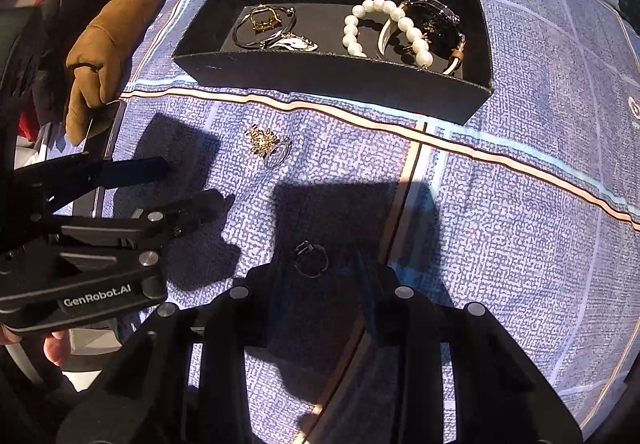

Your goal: Organize jewelry

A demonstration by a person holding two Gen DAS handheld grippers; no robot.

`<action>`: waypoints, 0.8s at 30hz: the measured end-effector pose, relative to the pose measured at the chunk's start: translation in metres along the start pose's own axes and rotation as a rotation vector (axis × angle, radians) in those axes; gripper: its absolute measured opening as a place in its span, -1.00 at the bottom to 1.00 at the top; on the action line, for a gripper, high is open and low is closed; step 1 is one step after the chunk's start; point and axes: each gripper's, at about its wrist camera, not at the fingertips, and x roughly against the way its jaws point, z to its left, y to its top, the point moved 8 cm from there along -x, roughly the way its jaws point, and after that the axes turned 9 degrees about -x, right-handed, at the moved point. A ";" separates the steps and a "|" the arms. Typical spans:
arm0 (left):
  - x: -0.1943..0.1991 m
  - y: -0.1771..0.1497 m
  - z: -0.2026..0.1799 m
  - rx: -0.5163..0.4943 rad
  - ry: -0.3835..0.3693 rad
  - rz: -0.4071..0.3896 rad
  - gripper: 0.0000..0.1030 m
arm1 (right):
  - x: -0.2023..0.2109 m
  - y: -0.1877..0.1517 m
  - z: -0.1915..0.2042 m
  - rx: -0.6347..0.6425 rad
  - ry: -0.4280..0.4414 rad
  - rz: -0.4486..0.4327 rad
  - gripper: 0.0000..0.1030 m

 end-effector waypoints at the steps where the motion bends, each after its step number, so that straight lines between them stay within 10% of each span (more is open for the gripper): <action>1: 0.000 0.003 -0.001 -0.007 0.004 0.000 0.23 | 0.000 -0.002 0.000 0.006 0.002 0.001 -0.35; 4: -0.002 0.011 -0.008 -0.021 -0.003 -0.004 0.23 | 0.000 -0.006 0.003 0.053 -0.020 -0.004 -0.63; 11: -0.006 0.032 -0.017 -0.017 -0.020 -0.023 0.21 | 0.007 -0.011 -0.015 0.010 -0.022 -0.019 -0.63; 20: -0.016 0.054 -0.009 0.001 0.016 -0.022 -0.82 | 0.011 -0.015 -0.032 -0.020 -0.029 -0.015 -0.63; 24: -0.014 0.048 0.004 0.046 0.001 -0.020 -0.95 | 0.009 -0.014 -0.026 -0.018 -0.024 -0.017 -0.63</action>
